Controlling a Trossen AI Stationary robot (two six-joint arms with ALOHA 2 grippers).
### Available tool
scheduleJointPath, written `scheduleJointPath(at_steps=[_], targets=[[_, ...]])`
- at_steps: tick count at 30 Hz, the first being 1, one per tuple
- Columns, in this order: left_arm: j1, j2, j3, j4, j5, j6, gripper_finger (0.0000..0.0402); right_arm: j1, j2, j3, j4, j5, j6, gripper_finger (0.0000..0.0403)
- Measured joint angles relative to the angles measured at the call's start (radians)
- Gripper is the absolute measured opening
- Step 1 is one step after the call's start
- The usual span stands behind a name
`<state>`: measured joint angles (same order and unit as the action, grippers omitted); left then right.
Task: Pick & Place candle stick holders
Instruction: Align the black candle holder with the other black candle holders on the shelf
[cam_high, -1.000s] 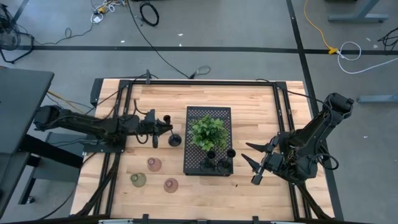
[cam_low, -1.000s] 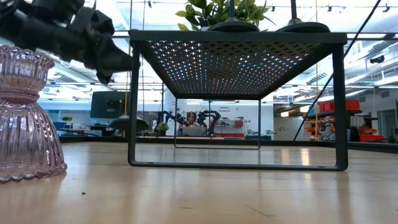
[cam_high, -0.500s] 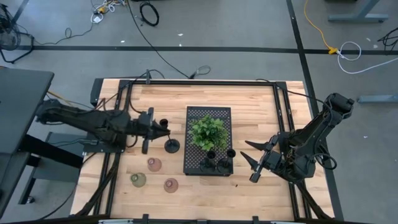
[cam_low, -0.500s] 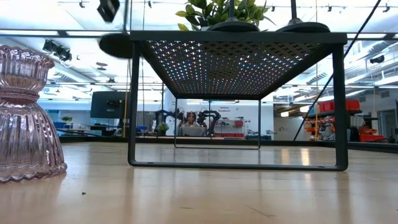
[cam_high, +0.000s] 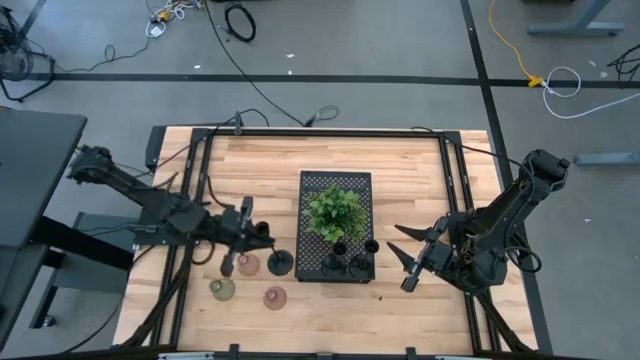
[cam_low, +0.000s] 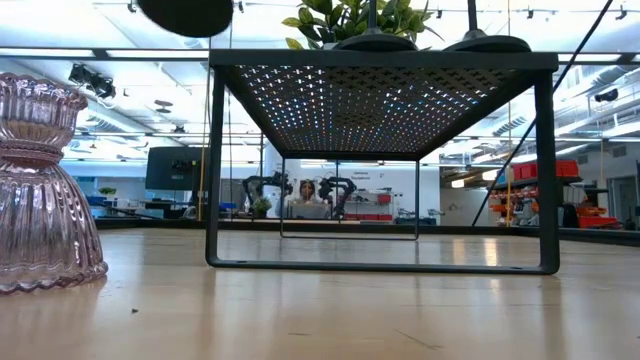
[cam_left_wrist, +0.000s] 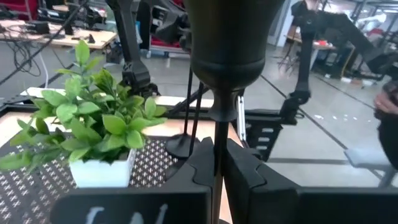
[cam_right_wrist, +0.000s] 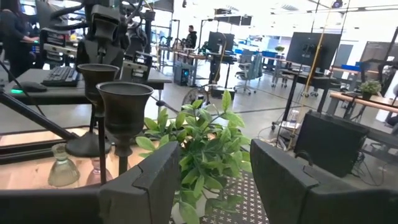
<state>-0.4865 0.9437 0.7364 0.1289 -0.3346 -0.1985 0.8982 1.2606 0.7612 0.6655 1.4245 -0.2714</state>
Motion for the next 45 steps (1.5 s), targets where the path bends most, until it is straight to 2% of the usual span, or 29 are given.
scheduleJointPath(at_steps=[9,16,21,31,45], targets=[[-0.004,0.118,0.0,0.13,-0.01,0.001,0.0014,0.0,0.0,0.0,0.0,0.0,0.0,0.0201],[-0.004,0.13,0.0,0.161,-0.01,0.001,0.0014,0.0,0.0,0.0,0.0,0.0,-0.003,0.0201],[-0.004,0.192,0.032,0.168,-0.01,0.009,0.0014,0.0,0.0,0.0,0.0,0.0,-0.003,0.0201],[0.026,0.332,0.202,0.023,-0.013,0.069,0.0014,0.0,0.0,0.0,-0.001,-0.001,0.0,0.0201],[0.082,0.367,0.223,0.004,-0.011,0.064,0.0017,0.0,0.0,0.0,-0.001,0.0,-0.014,0.0201]])
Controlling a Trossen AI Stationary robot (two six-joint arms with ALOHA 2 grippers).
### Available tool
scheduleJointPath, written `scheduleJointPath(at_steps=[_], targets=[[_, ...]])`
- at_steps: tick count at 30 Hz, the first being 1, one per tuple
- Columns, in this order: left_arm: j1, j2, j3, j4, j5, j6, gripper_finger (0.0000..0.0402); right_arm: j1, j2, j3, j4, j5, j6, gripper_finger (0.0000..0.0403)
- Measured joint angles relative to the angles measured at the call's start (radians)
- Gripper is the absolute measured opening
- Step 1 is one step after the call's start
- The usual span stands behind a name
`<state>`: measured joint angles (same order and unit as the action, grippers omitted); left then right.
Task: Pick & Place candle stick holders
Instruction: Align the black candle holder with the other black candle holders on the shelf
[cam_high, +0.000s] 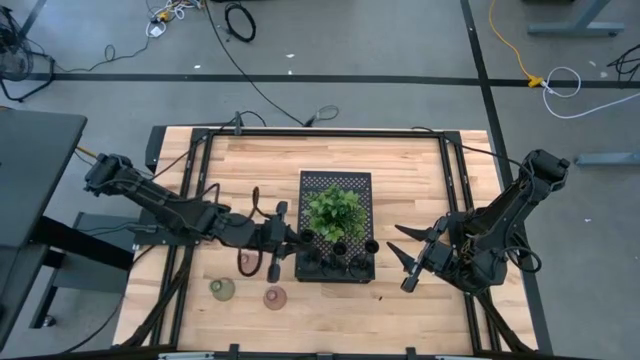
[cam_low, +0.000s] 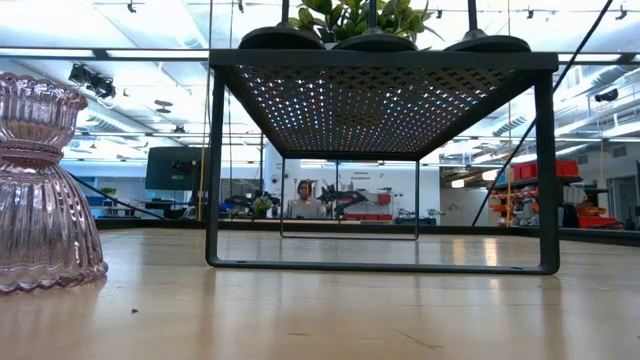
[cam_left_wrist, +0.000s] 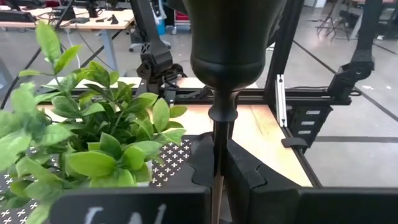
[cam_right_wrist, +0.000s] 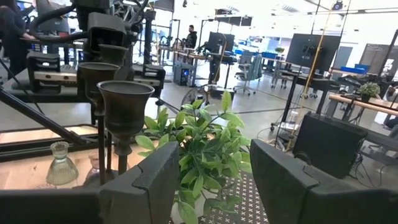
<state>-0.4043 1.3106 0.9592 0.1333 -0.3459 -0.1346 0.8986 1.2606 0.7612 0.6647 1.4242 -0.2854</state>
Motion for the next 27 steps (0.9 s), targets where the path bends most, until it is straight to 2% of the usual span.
scheduleJointPath(at_steps=[15,22,27], targets=[[-0.01,0.0,0.0,-0.02,0.003,-0.016,0.0022,0.0,0.0,0.0,0.0,0.0,-0.004,0.0201],[-0.01,0.0,0.0,-0.019,0.003,-0.018,0.0042,0.0,0.0,0.0,0.0,0.0,-0.004,0.0201],[-0.01,0.0,0.0,-0.013,0.003,-0.017,0.0042,0.0,0.0,0.0,0.0,0.0,-0.004,0.0201]])
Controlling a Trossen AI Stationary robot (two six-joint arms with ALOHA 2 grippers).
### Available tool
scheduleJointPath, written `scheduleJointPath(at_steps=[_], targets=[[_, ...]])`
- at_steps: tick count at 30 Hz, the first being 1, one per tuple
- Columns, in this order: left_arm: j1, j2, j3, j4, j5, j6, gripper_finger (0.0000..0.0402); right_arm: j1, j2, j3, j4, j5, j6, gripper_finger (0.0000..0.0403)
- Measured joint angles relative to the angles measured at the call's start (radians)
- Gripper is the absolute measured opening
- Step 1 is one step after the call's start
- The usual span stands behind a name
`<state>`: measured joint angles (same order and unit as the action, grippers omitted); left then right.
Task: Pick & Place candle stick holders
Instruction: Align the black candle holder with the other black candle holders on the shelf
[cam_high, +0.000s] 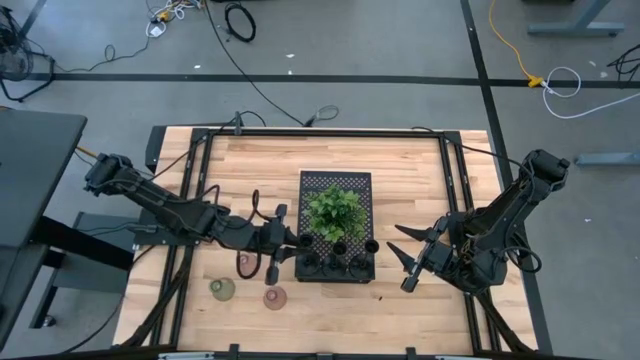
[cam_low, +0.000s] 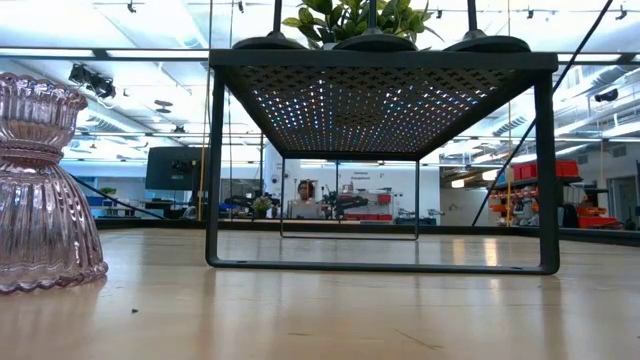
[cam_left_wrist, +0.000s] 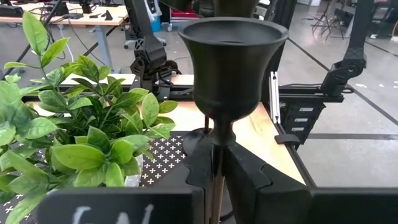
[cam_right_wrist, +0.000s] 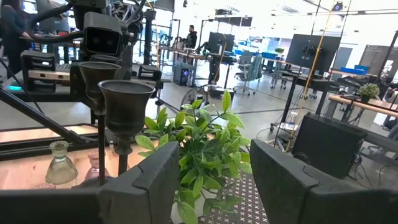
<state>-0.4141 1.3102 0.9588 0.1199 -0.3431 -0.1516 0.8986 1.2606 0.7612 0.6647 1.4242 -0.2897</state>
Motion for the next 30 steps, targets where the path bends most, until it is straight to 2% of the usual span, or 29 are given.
scheduleJointPath(at_steps=[30], targets=[[0.003,0.011,0.0,0.066,0.0,0.001,0.0042,0.0,0.0,0.0,0.0,0.0,0.0,0.0201]])
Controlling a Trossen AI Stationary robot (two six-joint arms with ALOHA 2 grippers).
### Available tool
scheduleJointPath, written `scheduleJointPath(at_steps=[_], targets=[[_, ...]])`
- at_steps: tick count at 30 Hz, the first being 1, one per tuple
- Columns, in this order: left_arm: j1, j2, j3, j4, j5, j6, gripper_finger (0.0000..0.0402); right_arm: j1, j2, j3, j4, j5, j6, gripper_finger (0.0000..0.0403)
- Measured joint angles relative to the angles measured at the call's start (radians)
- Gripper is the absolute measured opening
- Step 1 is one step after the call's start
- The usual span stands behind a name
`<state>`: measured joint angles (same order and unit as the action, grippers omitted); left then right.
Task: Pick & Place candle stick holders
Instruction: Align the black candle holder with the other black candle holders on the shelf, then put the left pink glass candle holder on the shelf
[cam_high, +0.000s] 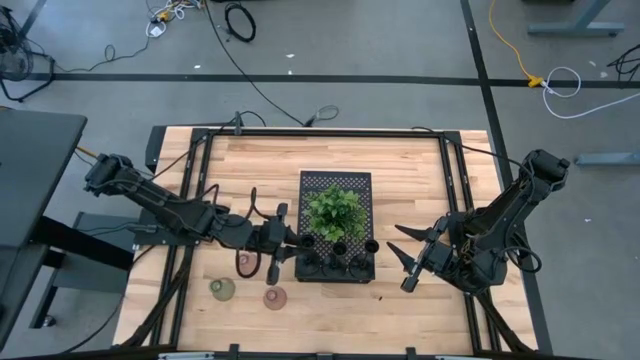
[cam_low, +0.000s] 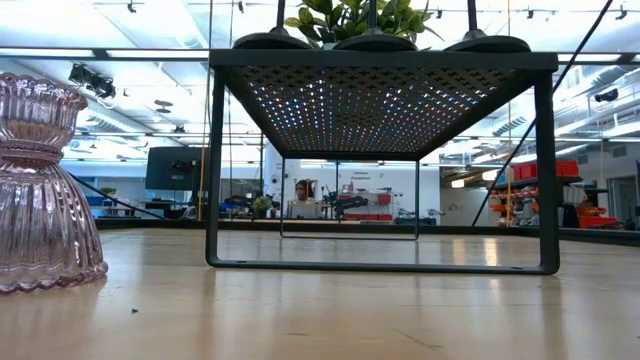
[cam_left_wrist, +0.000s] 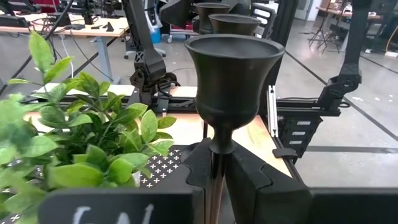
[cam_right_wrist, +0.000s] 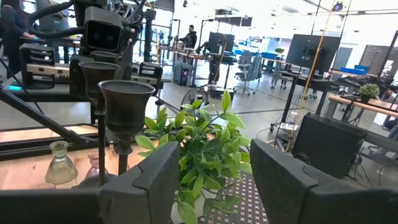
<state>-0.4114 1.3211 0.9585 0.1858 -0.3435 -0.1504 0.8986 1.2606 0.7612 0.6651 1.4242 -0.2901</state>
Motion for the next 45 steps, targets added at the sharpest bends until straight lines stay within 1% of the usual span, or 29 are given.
scheduleJointPath(at_steps=[4,18,21,29,33,38,45], targets=[[0.0,0.022,-0.001,0.003,0.005,0.005,0.0042,0.0,0.0,0.0,0.0,-0.001,0.0,0.0201],[0.0,0.021,-0.001,0.002,0.006,0.006,0.0045,0.0,0.0,0.0,0.0,-0.001,-0.007,0.0201],[0.0,0.021,-0.001,-0.003,0.006,0.01,0.0066,0.0,0.0,0.0,0.0,-0.001,-0.007,0.0201],[0.0,0.021,-0.001,-0.004,0.006,0.017,0.0172,0.0,0.0,0.0,0.0,-0.001,-0.007,0.0201],[0.0,0.021,-0.001,-0.01,0.006,0.016,0.0211,0.0,0.0,0.0,0.0,-0.001,-0.007,0.0201],[-0.001,-0.006,-0.001,-0.081,0.005,0.006,0.0231,0.0,0.0,0.0,0.0,0.0,-0.007,0.0201],[-0.014,-0.117,0.0,-0.253,0.003,-0.006,0.0226,0.0,0.0,0.0,-0.001,0.0,-0.007,0.0201]])
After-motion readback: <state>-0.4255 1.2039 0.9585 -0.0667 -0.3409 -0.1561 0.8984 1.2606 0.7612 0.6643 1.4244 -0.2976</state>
